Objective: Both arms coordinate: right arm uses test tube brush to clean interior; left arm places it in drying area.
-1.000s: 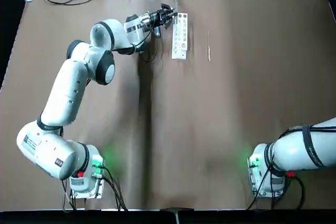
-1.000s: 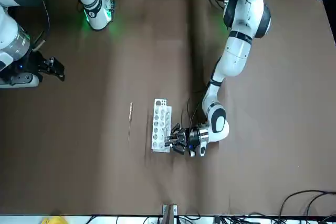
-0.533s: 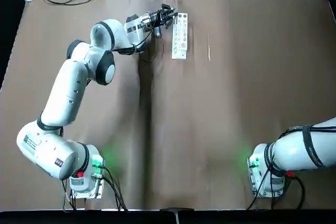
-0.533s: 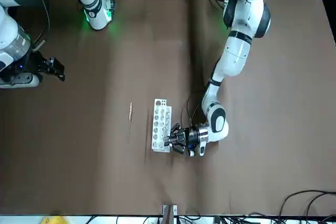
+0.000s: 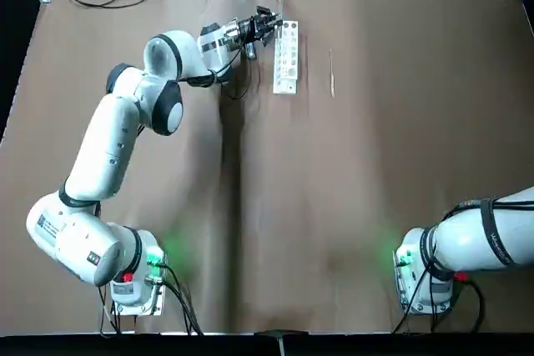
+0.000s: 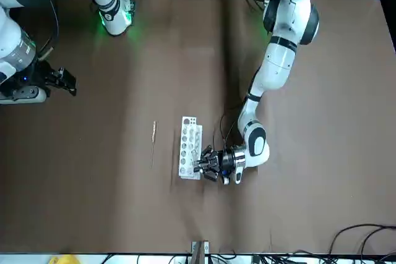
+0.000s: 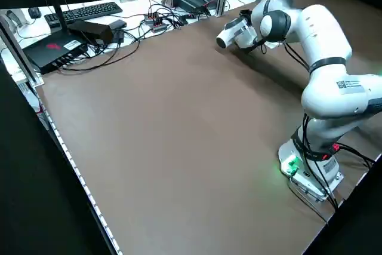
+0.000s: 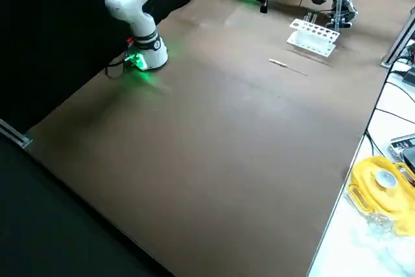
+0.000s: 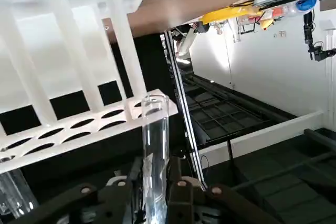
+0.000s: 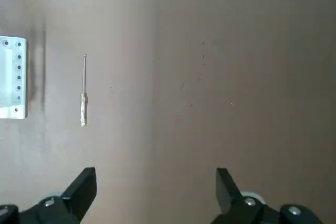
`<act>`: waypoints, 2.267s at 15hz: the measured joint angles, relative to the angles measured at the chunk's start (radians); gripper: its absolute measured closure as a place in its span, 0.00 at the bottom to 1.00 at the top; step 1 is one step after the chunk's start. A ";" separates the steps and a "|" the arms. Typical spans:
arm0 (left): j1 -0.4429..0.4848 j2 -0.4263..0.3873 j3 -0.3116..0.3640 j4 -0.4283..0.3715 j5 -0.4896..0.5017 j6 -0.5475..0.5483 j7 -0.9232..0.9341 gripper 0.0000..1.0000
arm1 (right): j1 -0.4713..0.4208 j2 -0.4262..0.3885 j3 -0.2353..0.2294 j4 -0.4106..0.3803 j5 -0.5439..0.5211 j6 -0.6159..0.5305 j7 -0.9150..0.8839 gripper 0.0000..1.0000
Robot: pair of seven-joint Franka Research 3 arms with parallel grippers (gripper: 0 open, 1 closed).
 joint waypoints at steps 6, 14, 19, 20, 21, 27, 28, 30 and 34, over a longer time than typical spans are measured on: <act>0.000 0.000 0.001 0.000 0.000 0.000 -0.009 0.77 | 0.001 0.000 0.000 0.000 0.000 0.000 0.000 0.00; 0.000 0.000 0.001 0.000 0.000 0.000 -0.010 0.77 | 0.008 0.001 0.000 0.000 0.000 0.000 0.000 0.00; 0.000 0.000 0.001 0.000 0.000 -0.001 -0.010 0.77 | 0.019 0.001 0.001 0.000 0.000 0.000 0.000 0.00; 0.000 0.000 0.001 0.000 0.000 -0.001 -0.010 0.77 | 0.026 0.001 0.001 0.000 0.000 0.000 0.000 0.00; 0.000 0.000 0.001 0.000 0.000 -0.001 -0.010 0.77 | 0.034 0.001 0.001 0.000 0.000 0.001 0.002 0.00; 0.000 0.000 0.001 0.000 0.000 -0.003 -0.027 0.77 | 0.038 0.008 0.000 0.000 0.000 0.005 0.002 0.00; 0.000 0.000 0.001 0.000 0.000 -0.004 -0.030 0.77 | 0.038 0.009 0.000 0.000 0.000 0.005 0.002 0.00; 0.000 0.000 0.001 0.000 0.000 -0.011 -0.037 0.77 | 0.038 0.009 0.000 0.000 0.000 0.005 0.002 0.00; 0.001 -0.002 0.003 0.002 0.003 -0.022 -0.041 0.77 | 0.039 0.010 0.000 0.000 -0.001 0.006 0.002 0.00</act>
